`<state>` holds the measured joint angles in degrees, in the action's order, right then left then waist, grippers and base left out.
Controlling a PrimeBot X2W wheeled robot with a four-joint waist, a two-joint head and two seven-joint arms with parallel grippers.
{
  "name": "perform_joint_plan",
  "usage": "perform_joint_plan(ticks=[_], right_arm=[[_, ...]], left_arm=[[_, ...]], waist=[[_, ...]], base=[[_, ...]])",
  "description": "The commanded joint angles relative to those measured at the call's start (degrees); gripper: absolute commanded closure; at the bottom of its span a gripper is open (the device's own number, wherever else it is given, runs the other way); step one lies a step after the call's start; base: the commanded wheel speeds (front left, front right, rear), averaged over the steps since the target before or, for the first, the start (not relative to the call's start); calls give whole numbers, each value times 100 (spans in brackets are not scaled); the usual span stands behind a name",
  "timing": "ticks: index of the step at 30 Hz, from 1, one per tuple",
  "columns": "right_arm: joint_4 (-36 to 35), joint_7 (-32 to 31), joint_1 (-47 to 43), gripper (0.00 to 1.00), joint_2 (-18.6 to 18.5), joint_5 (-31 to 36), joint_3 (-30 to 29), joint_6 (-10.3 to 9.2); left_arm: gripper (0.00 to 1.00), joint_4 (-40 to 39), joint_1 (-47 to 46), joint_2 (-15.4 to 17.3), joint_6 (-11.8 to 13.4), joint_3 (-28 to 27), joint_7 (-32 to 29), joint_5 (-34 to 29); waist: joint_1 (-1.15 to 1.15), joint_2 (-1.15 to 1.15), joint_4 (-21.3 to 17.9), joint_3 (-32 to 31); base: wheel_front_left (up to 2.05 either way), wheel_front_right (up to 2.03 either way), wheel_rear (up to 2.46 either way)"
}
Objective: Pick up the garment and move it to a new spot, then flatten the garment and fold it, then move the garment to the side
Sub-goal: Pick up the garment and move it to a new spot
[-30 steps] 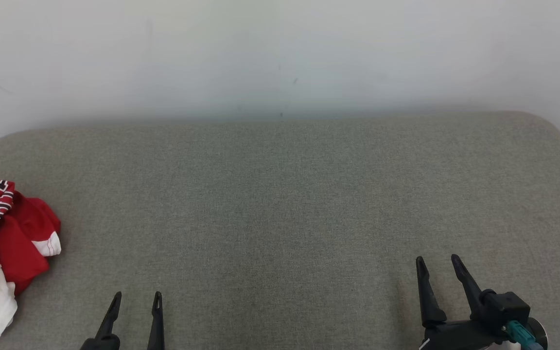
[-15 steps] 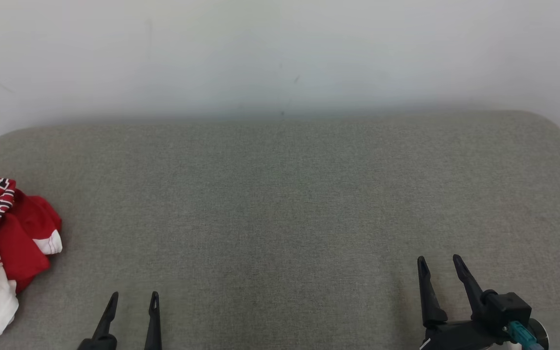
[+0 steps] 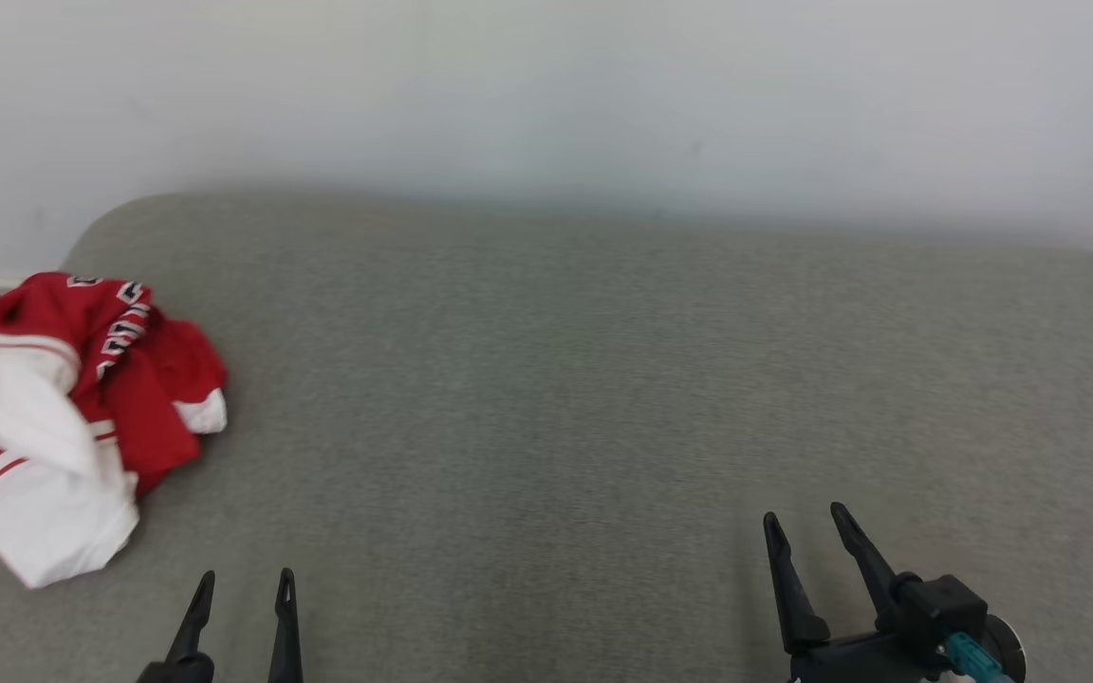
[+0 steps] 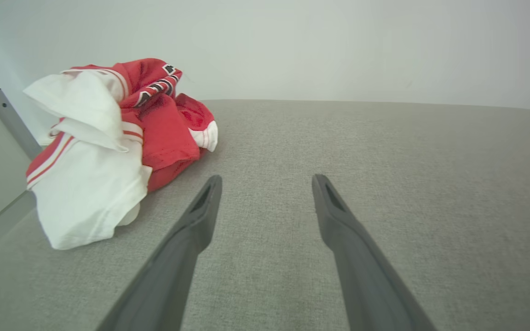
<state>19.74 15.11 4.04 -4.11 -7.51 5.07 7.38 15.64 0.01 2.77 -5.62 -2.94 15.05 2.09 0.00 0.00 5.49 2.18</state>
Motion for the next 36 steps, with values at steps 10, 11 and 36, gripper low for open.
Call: perform_joint_plan(ticks=[10, 11, 36], right_arm=[[83, 6, 40, 0, -15, -69, 511, 21], [90, 6, 39, 0, -6, -71, 570, 20], [92, 6, 421, 0, -285, -203, 925, 20]], left_arm=[[0, 33, 241, 52, -42, -97, 20, -72], [0, 37, 264, 61, -44, -118, 19, -70], [0, 108, -214, 104, -45, -436, 19, 160]], waist=[[0, 0, 1639, -101], [0, 0, 1739, -115], [0, 0, 1908, 476]], base=[[0, 0, 0], [0, 0, 0], [0, 0, 0]])
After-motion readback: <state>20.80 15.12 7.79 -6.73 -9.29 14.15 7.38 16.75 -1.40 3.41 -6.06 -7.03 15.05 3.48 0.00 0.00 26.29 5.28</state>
